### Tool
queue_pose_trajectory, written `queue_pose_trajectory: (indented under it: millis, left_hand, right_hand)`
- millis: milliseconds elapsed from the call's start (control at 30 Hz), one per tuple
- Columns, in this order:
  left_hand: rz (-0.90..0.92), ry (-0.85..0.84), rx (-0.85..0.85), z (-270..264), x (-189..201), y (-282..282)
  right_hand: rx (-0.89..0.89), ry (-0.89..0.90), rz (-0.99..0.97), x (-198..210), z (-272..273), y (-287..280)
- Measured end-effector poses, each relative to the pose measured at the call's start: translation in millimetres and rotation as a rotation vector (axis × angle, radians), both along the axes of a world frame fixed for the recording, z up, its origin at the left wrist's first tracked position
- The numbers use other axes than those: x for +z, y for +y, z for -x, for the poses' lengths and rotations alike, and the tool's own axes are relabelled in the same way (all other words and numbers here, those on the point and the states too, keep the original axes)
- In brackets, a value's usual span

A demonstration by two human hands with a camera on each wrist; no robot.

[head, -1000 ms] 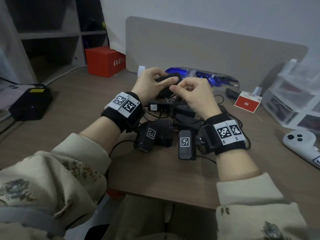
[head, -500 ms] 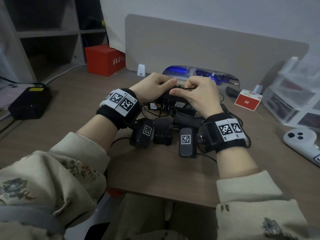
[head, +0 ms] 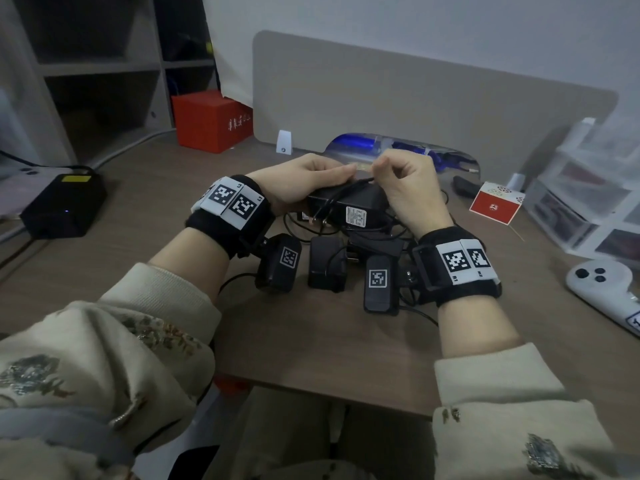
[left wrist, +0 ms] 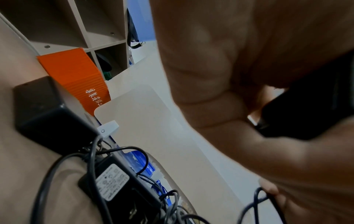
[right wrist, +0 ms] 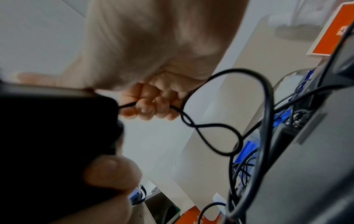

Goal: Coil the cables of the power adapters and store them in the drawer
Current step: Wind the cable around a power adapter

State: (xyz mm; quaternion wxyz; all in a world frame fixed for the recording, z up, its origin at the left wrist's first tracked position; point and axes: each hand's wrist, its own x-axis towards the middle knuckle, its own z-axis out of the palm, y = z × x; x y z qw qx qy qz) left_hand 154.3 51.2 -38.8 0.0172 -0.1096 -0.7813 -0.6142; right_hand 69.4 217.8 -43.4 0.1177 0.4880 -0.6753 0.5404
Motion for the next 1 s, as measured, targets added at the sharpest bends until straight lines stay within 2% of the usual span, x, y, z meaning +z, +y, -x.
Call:
queue_pose_trajectory:
  millis: [100,267,533,733,867,1000]
  left_hand:
    - [-0.118,-0.011,-0.035,-4,2,0]
    - [-0.324,0.048,0.019,-7,7,9]
    - [-0.445,0.171,0.113,2,9,9]
    - [-0.555,0.247,0.346,8,10,10]
    - [-0.596,0.278,0.436,13,8,5]
    - [-0.677,0.268,0.594,19,3,0]
  right_hand:
    - [0.038,-0.043,0.016,1,-3,0]
    - [-0.005,-0.122,-0.071,6,-7,-2]
    - [-0.009,-0.095,-0.117,0,-3,-8]
    - [-0.013,-0.026,-0.250,-5,4,-9]
    - [-0.003,-0.065,-0.296,-5,6,-9]
    - [-0.036,-0.062,-0.356,-3,5,-10]
